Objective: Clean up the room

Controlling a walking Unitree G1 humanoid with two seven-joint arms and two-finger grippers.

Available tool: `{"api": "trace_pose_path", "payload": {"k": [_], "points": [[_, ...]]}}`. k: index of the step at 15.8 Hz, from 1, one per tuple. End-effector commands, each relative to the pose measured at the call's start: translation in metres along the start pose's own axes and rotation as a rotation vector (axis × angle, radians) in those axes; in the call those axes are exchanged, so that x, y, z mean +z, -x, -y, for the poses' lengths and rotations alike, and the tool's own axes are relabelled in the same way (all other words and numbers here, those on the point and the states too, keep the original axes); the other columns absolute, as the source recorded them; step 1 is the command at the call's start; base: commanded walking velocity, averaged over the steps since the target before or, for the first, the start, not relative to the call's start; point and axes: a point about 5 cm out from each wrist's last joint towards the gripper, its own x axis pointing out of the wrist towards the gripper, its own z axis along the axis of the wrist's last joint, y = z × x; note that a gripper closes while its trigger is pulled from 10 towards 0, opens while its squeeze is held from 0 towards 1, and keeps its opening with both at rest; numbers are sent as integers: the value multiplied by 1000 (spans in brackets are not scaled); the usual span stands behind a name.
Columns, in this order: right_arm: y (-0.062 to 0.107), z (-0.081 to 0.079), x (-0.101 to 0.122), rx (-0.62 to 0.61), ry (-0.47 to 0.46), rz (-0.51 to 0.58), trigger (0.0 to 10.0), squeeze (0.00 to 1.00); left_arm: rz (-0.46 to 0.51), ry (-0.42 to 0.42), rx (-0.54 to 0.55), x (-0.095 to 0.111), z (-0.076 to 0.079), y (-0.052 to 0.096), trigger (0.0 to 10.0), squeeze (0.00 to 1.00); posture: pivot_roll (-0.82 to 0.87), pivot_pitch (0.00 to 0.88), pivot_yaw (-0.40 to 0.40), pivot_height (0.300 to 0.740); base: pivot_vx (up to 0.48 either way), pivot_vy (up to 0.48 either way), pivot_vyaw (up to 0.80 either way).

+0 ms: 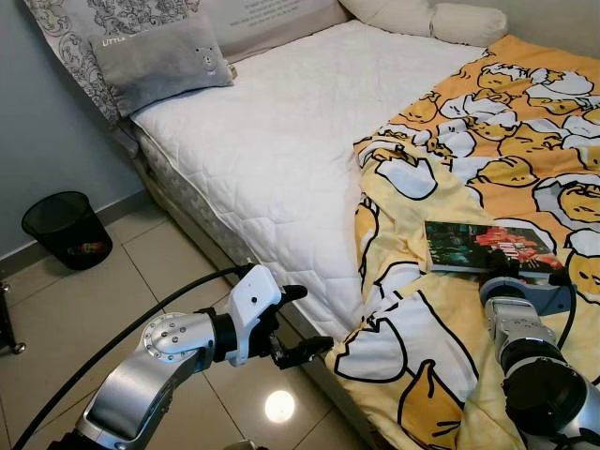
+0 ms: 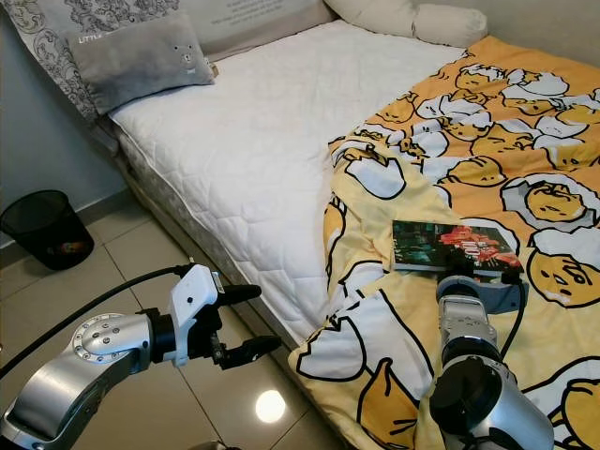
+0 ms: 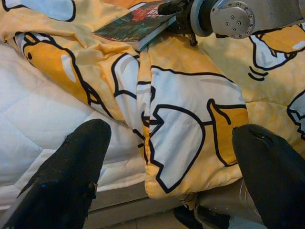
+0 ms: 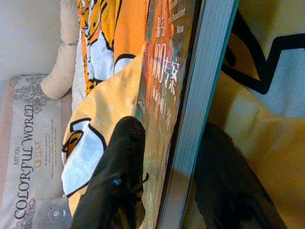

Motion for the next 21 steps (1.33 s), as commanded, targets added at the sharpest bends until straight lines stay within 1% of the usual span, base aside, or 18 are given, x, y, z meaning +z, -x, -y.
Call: {"api": "trace_pose_path", "payload": {"k": [1, 4, 5, 6, 7, 8, 9, 10, 11, 13, 14, 15, 16, 17, 18, 19, 20, 21], "points": [[-2, -6, 0, 10, 15, -5, 0, 0, 4, -19, 15, 5, -4, 2, 10000, 0, -56, 0, 71, 740, 0, 0, 0], [-1, -3, 2, 8, 14, 1, 0, 0, 6, -23, 10, 5, -4, 0, 10000, 0, -63, 0, 77, 740, 0, 0, 0], [-1, -2, 3, 11, 33, 6, 0, 0, 8, -25, 11, 5, -5, 0, 10000, 0, -73, 0, 85, 740, 0, 0, 0], [-1, -2, 4, 19, 22, 9, 0, 0, 9, -25, 12, 5, -6, 1, 10000, 0, -75, 0, 87, 740, 0, 0, 0], [0, -2, 6, 35, 8, 19, 0, 0, 11, -25, 17, 5, -8, 1, 10000, 0, -85, 0, 96, 740, 0, 0, 0], [0, -2, 8, 43, 13, 26, 0, 0, 14, -25, 21, 5, -8, 2, 10000, 0, -88, 0, 97, 740, 0, 0, 0], [1, -2, 16, 77, 5, 46, 0, 0, 27, -22, 36, 7, -11, 1, 10000, 0, -93, 0, 100, 740, 0, 0, 0], [1, -5, 22, 117, -1, 61, 0, 0, 47, -12, 58, 9, -12, 1, 10000, 0, -93, 0, 98, 740, 0, 0, 0], [2, -12, 28, 183, 32, 65, 0, 0, 63, 0, 96, 9, -15, 2, 10000, 0, -92, 0, 91, 740, 0, 0, 0], [4, -19, 33, 238, 57, 66, 0, 0, 72, 5, 136, 9, -18, 4, 10000, 0, -91, 0, 75, 740, 0, 0, 0], [8, -29, 40, 293, 91, 84, 0, 0, 78, 6, 212, 8, -21, 6, 10000, 0, -84, 0, 64, 740, 0, 0, 0], [17, -44, 47, 369, 144, 110, 0, 0, 95, 12, 337, 7, -28, 9, 10000, 0, -76, 0, 51, 740, 0, 0, 0], [26, -53, 51, 403, 228, 141, 0, 0, 108, 10, 441, 7, -34, 13, 10000, 0, -77, 0, 48, 740, 0, 0, 0], [30, -58, 53, 413, 321, 173, 0, 0, 104, 9, 510, 7, -38, 15, 10000, 0, -74, 0, 43, 740, 0, 0, 0], [36, -66, 51, 431, 436, 211, 0, 0, 103, 7, 596, 8, -45, 18, 10000, 0, -68, 0, 42, 740, 0, 0, 0], [44, -78, 42, 478, 539, 203, 0, 0, 120, 5, 663, 9, -50, 21, 10000, 0, -78, 0, 55, 740, 0, 0, 0], [52, -89, 29, 532, 669, 189, 0, 0, 127, -2, 709, 10, -53, 23, 10000, 0, -81, 0, 62, 740, 0, 0, 0], [56, -93, 22, 544, 723, 189, 0, 0, 129, 3, 723, 9, -53, 24, 10000, 0, -81, 0, 63, 740, 0, 0, 0]]}}
